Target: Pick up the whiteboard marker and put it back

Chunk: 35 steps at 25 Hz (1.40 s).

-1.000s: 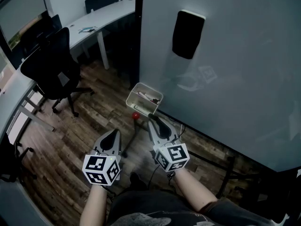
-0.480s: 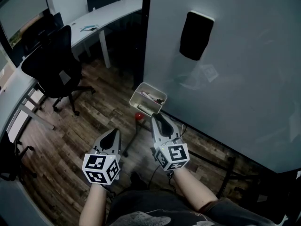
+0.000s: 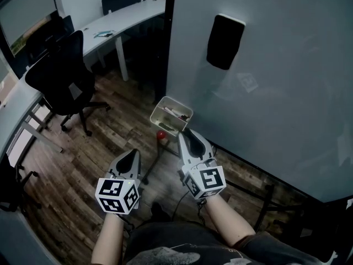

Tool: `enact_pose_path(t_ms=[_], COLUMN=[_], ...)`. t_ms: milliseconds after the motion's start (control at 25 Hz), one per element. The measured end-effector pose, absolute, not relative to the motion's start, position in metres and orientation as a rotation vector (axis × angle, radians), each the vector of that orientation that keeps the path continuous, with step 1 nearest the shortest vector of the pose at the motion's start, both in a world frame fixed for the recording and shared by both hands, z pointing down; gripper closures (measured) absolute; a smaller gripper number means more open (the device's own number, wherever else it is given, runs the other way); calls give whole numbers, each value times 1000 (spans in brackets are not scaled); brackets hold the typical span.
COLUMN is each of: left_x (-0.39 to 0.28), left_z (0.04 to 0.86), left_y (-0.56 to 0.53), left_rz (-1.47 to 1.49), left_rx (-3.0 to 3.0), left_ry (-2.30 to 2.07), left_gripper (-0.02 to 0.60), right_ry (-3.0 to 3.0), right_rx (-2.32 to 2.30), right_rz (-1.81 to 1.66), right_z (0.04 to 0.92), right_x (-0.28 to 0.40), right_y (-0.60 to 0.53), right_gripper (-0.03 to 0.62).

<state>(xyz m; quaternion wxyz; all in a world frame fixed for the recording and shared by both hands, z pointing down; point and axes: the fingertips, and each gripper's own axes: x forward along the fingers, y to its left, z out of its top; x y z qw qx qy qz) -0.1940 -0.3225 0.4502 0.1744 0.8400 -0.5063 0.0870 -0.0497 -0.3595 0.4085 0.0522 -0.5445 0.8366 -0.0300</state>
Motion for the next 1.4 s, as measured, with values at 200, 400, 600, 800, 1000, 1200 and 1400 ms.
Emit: enact_pose_path(t_ms=[200, 400, 600, 800, 1000, 1200, 1400], left_x=[-187, -172, -154, -135, -116, -93, -72], left_z=[439, 425, 419, 422, 425, 430, 430], left_y=[-318, -309, -297, -281, -264, -237, -206], left_rz=[224, 198, 190, 191, 188, 187, 170], left_rx=[2401, 2432, 2449, 2450, 2437, 2426, 2406], left_ry=[-1442, -1444, -1432, -1423, -1424, -1441, -1483], left_gripper=[568, 568, 568, 568, 568, 568, 568], right_ry=[2510, 2479, 2483, 2561, 2620, 2662, 2685], right_rx=[-1608, -1566, -1559, -1565, -1561, -1517, -1462], right_rz=[-30, 37, 72, 23, -44, -56, -59], right_z=[383, 352, 343, 366, 388, 396, 396], right_x=[-41, -28, -12, 1, 15, 32, 52], right_y=[-350, -332, -315, -297, -276, -248, -217], right_gripper=[511, 511, 511, 511, 511, 511, 511])
